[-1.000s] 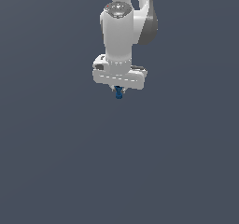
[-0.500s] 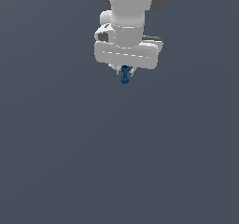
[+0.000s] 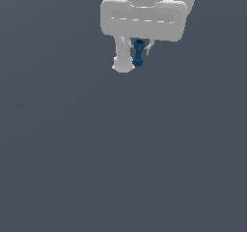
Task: Pick up the object and move it to a goal position.
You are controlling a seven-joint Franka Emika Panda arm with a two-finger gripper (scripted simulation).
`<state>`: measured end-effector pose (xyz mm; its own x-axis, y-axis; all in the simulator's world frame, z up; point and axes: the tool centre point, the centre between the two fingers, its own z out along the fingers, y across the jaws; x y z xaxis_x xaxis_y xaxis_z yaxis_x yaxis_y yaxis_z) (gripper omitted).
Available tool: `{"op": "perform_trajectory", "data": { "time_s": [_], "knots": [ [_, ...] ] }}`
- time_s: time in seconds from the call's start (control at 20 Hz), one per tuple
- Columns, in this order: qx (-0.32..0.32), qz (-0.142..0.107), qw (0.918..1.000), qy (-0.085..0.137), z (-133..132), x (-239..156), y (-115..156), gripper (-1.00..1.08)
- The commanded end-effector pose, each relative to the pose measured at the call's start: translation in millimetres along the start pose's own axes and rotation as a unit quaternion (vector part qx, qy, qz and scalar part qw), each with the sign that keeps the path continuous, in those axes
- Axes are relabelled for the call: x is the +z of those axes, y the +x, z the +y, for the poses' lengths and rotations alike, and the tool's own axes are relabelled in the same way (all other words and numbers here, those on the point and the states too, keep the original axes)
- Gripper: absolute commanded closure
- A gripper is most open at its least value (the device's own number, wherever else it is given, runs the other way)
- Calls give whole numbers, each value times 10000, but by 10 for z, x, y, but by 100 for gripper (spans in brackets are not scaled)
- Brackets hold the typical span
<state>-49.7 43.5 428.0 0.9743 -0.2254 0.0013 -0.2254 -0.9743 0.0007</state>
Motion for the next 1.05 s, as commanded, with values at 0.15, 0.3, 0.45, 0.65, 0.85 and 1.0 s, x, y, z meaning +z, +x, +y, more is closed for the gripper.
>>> {"op": "perform_trajectory", "data": {
  "time_s": [0.15,0.3,0.45,0.65,0.85,1.0],
  "knots": [
    [1,-5,10000,0,-108,-400,38,108],
    [0,-6,10000,4,-149,-554,58,108],
    [0,-6,10000,4,-182,-669,74,108],
    [0,-6,10000,4,-211,-772,90,108],
    [0,-6,10000,4,-227,-825,100,108],
    [0,-6,10000,4,-230,-837,102,108]
  ]
}}
